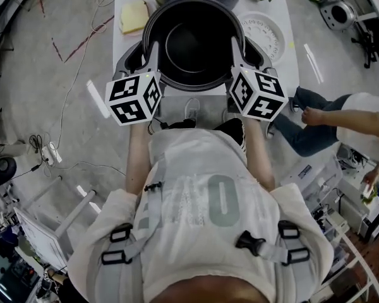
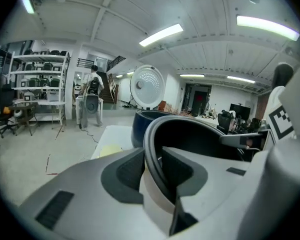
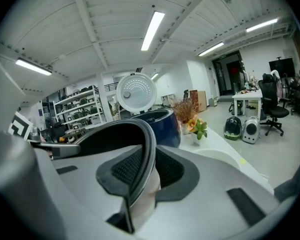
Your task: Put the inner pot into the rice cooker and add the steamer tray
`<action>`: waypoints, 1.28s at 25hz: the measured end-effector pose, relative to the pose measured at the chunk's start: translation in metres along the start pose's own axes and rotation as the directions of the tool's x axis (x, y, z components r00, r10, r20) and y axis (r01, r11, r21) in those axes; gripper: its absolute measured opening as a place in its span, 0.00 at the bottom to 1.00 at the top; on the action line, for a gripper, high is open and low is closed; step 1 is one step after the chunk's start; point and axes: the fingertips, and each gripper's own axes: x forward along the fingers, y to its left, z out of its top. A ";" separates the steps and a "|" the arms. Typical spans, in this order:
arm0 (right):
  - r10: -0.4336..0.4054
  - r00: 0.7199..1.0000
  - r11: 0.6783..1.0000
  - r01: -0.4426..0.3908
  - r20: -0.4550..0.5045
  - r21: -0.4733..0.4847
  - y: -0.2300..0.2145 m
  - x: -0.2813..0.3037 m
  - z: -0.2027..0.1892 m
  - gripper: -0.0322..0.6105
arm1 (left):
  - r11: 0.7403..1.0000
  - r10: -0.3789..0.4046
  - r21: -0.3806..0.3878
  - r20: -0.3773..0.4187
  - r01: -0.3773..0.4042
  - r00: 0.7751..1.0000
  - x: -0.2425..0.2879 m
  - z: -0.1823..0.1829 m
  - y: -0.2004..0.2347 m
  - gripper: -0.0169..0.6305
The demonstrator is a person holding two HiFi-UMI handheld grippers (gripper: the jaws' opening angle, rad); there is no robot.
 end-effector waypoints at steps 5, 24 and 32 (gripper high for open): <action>0.043 0.996 0.999 -0.041 0.073 -0.024 0.023 -0.019 0.030 0.19 | 1.000 0.018 0.007 0.074 -0.018 0.997 -0.029 0.029 0.004 0.21; 0.152 0.932 0.980 -0.098 0.328 -0.174 0.075 -0.023 0.169 0.19 | 0.998 0.002 0.058 0.389 -0.026 0.921 -0.067 0.161 0.016 0.21; 0.139 0.919 0.981 -0.077 0.370 -0.177 0.064 0.003 0.218 0.19 | 0.994 -0.020 0.105 0.425 -0.028 0.905 -0.037 0.215 0.013 0.21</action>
